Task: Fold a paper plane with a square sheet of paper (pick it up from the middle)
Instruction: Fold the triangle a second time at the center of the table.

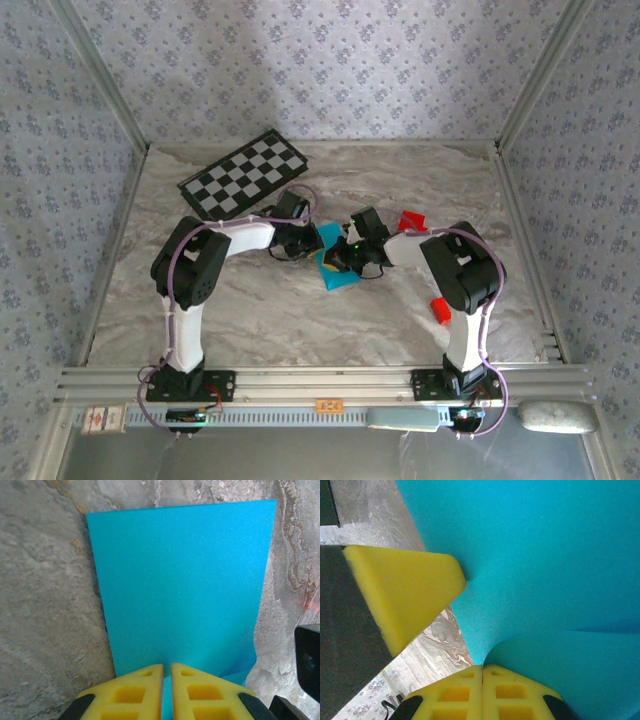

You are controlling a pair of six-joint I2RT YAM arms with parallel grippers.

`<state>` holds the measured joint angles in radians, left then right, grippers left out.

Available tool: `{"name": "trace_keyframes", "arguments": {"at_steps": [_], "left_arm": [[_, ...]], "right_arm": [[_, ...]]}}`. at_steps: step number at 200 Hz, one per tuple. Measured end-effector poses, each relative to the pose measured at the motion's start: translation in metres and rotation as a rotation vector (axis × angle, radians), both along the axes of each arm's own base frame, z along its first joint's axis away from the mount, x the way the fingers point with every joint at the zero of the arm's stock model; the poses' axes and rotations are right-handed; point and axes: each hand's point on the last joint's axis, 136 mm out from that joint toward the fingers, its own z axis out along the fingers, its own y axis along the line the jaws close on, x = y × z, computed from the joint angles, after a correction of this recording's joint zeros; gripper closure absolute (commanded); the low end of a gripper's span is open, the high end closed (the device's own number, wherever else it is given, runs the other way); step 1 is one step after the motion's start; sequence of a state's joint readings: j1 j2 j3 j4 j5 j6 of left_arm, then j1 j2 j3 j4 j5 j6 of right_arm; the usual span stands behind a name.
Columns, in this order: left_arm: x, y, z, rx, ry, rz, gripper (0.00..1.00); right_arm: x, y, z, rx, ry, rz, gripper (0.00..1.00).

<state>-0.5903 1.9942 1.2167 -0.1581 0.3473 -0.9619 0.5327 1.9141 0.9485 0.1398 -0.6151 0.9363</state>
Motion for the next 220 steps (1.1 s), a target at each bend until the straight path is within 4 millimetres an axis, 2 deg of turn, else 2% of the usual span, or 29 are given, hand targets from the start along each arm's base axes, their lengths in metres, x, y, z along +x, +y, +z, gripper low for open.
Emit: {"name": "trace_keyframes", "arguments": {"at_steps": [220], "left_arm": [[0.0, 0.0, -0.0006, 0.0, 0.001, 0.0, 0.88]], "right_arm": [[0.0031, 0.0005, 0.0001, 0.026, 0.0, -0.029, 1.0]]}}
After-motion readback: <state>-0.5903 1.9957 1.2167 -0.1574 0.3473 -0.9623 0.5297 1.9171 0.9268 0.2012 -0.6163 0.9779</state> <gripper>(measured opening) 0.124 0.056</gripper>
